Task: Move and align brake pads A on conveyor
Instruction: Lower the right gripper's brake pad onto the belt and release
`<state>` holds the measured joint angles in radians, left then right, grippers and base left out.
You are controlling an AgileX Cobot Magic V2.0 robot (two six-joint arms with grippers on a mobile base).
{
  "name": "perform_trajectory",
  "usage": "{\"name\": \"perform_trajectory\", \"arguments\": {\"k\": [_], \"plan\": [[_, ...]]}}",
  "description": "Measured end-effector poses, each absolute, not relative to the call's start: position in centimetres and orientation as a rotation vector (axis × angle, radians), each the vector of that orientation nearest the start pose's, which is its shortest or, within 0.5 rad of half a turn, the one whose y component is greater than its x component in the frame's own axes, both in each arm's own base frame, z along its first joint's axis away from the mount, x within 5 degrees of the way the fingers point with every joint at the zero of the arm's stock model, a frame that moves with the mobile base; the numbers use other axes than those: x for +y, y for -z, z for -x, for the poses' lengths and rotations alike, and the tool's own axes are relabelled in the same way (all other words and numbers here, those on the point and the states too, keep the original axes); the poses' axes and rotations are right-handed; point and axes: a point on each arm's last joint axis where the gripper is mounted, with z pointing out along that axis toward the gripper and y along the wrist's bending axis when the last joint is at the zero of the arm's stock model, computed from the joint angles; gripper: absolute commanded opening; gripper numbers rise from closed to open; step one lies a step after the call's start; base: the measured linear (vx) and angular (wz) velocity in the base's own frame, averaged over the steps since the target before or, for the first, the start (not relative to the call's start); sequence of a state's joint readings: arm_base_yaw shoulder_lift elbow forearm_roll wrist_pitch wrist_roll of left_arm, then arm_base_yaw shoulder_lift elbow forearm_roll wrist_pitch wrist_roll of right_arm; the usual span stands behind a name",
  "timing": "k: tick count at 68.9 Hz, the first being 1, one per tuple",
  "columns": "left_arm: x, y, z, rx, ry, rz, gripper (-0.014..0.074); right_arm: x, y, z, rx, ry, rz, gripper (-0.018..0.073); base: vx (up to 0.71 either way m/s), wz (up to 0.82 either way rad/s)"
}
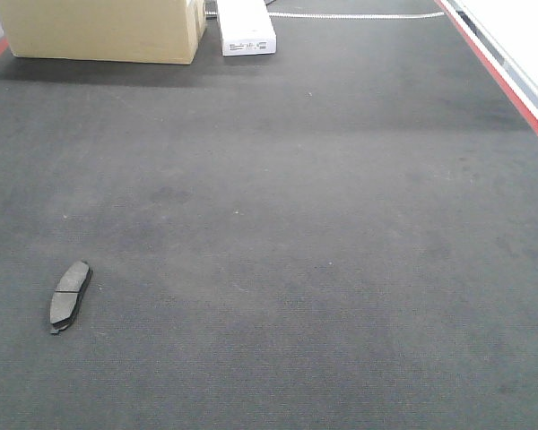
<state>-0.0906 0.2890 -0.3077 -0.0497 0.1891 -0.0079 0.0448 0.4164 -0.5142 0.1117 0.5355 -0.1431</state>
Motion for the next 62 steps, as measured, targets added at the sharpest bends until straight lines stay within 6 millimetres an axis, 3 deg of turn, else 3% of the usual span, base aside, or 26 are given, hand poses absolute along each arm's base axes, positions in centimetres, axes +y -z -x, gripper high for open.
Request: {"name": "perform_trajectory", "arguments": {"k": [7,20,46,62], "plan": [[-0.8,-28.1,-7.8,1.655,0.120,-0.035,0.0412,1.1,-31.3,-11.0,2.049,-0.078,0.107,0.0008,0.00,0.00],[-0.8,-28.1,-7.8,1.655,0.120,-0.035,0.0412,1.4,-30.3,-16.4,2.289,-0.118,0.069,0.0013,0.00,0.00],[-0.8,-28.1,-7.8,1.655,0.120,-0.035,0.0412,1.9,-25.3,-26.3,2.598,-0.123,0.084,0.0023,0.00,0.00],[-0.8,-28.1,-7.8,1.655,0.120,-0.035,0.0412,2.1,-21.4,-30.7,2.729,-0.123,0.088,0.0032,0.00,0.00]]}}
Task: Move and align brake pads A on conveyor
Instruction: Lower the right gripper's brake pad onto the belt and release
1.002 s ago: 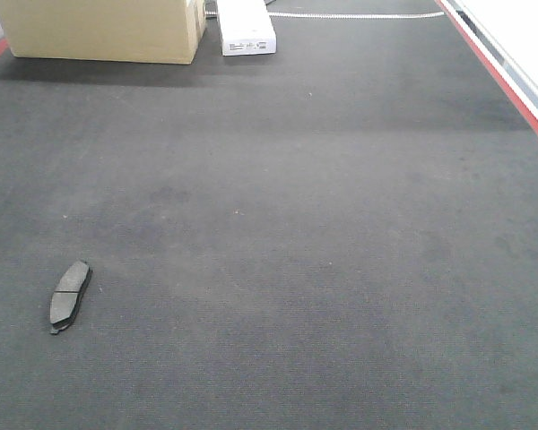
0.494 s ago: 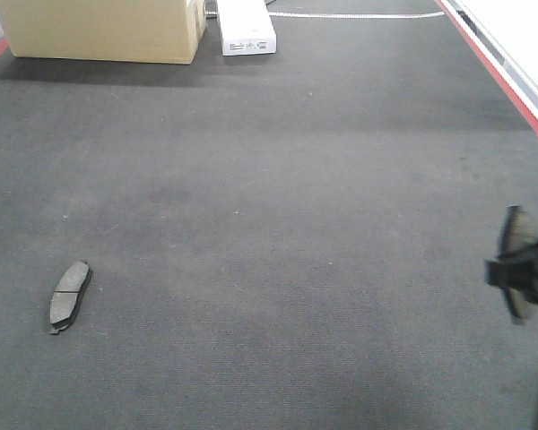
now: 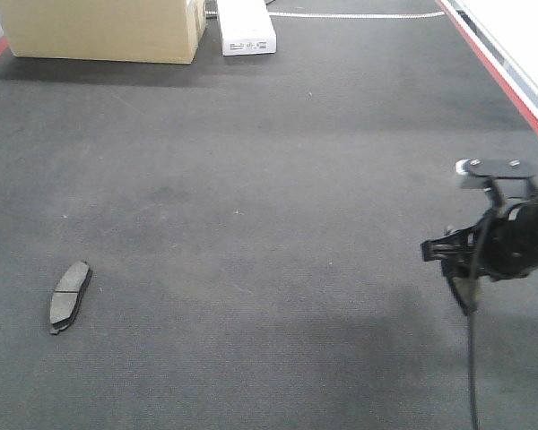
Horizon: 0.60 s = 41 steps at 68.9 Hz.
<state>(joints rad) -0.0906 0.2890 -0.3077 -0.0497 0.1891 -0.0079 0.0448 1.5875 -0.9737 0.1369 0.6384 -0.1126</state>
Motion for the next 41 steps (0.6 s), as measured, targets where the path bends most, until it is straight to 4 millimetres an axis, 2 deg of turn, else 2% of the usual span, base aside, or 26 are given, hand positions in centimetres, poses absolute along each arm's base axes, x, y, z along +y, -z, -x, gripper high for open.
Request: {"name": "perform_trajectory", "arguments": {"k": [11,17,24,37,41], "plan": [[-0.8,-28.1,-7.8,1.655,0.120,-0.035,0.0412,2.2,-18.7,-32.8,2.805,-0.125,0.086,0.0050,0.00,0.00],[-0.8,-28.1,-7.8,1.655,0.120,-0.035,0.0412,2.3,-17.6,-33.7,2.833,-0.125,0.086,0.0092,0.00,0.00],[-0.8,-28.1,-7.8,1.655,0.120,-0.035,0.0412,2.3,-16.9,-34.6,2.848,-0.126,0.086,0.0193,0.00,0.00],[-0.8,-28.1,-7.8,1.655,0.120,-0.035,0.0412,2.3,-16.3,-35.0,2.868,-0.120,0.094,0.0441,0.00,0.00],[-0.8,-28.1,-7.8,1.655,0.120,-0.035,0.0412,2.2,-16.3,-35.0,2.869,-0.105,0.110,0.0479,0.00,0.00]]}}
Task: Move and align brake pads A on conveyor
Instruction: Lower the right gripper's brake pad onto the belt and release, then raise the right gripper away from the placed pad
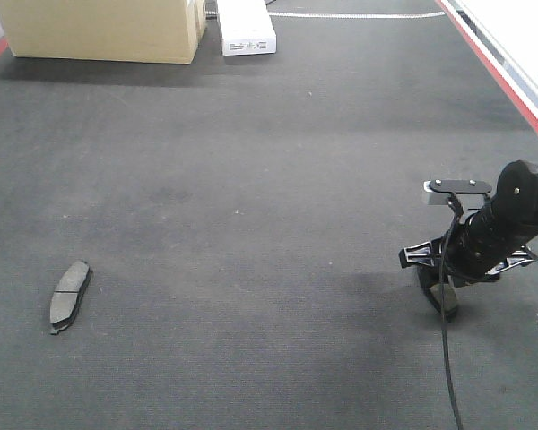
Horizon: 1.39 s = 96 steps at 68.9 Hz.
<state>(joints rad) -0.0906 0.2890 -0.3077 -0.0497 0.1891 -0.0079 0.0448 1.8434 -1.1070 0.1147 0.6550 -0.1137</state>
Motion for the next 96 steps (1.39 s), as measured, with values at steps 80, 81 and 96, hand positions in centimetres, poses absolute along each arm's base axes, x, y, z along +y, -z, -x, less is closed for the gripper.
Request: {"name": "perform_trajectory", "arguments": {"k": [80,81,96], "plan": [[-0.8,-28.1,-7.8,1.655,0.120,-0.035,0.0412,0.8,-31.8,-10.2,1.926,-0.005,0.154,0.0515,0.00,0.00],[-0.8,-28.1,-7.8,1.655,0.120,-0.035,0.0412,0.8,-31.5,-9.9,1.921,-0.005,0.153,0.0515,0.00,0.00],[-0.8,-28.1,-7.8,1.655,0.120,-0.035,0.0412,0.6,-30.8,-4.7,1.718,-0.018,0.137,0.0515,0.00,0.00]]}}
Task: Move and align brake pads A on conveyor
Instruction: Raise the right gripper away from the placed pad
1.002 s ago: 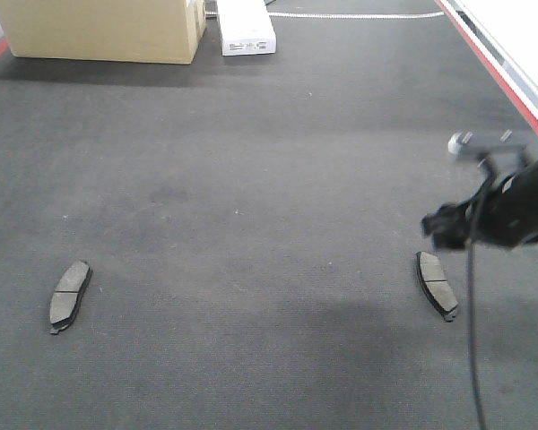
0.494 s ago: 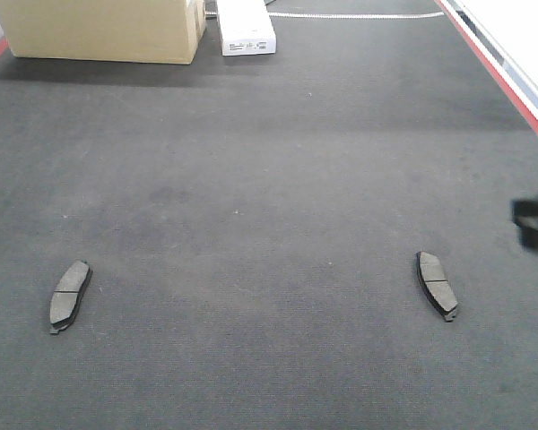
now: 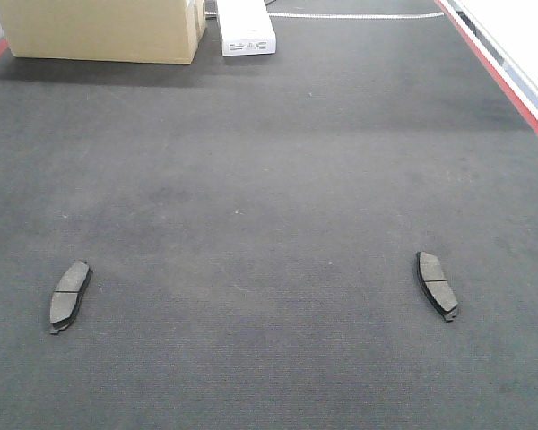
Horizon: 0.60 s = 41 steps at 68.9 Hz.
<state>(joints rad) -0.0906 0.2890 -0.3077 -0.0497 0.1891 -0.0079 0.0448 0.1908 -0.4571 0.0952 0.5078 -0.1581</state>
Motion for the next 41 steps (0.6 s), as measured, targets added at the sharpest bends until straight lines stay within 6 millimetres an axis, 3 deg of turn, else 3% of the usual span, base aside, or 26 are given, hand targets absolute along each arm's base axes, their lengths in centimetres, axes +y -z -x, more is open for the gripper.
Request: {"name": "perform_trajectory", "arguments": {"k": [10,22,41], "plan": [[-0.8,-28.1,-7.8,1.655,0.120,-0.035,0.0412,0.6,-29.6,-3.1,1.626,-0.018,0.131,0.0515,0.00,0.00],[-0.8,-28.1,-7.8,1.655,0.120,-0.035,0.0412,0.5,-28.3,-3.3,1.612,0.005,0.142,0.0515,0.00,0.00],[-0.8,-28.1,-7.8,1.655,0.120,-0.035,0.0412,0.5,-28.2,-3.4,1.614,0.005,0.142,0.0515,0.00,0.00]]}}
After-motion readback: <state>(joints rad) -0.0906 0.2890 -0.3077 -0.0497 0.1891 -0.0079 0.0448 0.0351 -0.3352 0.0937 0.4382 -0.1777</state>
